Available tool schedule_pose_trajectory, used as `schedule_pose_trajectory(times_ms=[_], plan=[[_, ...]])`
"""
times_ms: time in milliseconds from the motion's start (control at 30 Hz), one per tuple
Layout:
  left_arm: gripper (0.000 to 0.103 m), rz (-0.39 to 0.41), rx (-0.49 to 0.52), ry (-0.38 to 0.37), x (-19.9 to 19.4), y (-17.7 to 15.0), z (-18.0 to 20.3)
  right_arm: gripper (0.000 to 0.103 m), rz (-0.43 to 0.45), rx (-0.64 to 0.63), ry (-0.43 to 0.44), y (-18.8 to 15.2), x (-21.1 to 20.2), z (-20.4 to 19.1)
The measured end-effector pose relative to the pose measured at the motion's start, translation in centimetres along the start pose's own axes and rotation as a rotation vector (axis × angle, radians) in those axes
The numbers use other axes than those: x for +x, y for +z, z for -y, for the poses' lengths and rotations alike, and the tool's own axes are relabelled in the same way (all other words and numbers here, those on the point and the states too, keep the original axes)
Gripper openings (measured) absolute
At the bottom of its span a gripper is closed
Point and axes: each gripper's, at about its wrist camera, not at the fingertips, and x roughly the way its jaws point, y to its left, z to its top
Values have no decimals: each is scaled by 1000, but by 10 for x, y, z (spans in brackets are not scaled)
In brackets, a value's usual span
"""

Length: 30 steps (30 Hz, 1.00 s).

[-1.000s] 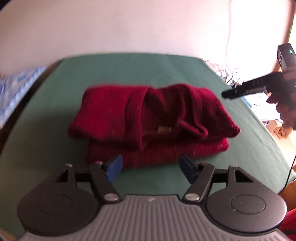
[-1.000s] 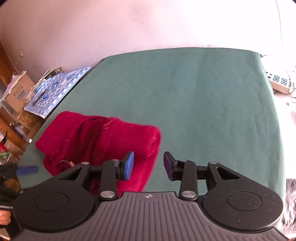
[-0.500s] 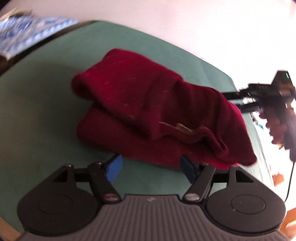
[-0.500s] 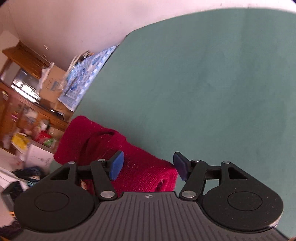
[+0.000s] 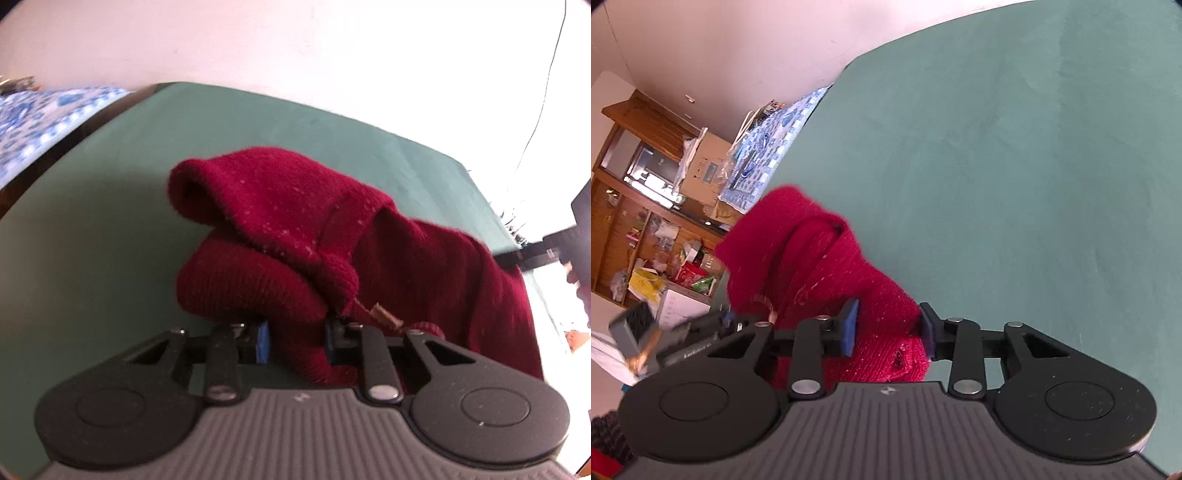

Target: Fold clothes

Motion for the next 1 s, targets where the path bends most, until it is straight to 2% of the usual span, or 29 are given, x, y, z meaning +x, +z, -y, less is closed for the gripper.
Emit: schedule_pose_trajectory(times_ms=[300, 500, 567, 667, 733, 900, 1000], plan=[[23, -117, 216, -190, 54, 59, -29, 34, 40, 202, -39, -70, -1, -42], [24, -182, 387, -336, 93, 98, -24, 34, 124, 392, -63, -109, 28, -88], [31, -194, 435, -365, 104, 104, -22, 34, 156, 432, -75, -115, 44, -107], [42, -209, 479, -385, 119, 112, -26, 37, 193, 460, -86, -114, 70, -127], [44, -206, 496, -381, 125, 124, -35, 43, 188, 442, -87, -106, 79, -133], [47, -161, 550, -298, 93, 119, -52, 46, 110, 302, -121, -85, 61, -129], [47, -134, 522, -222, 65, 110, -67, 47, 148, 119, -178, -63, 16, -122]])
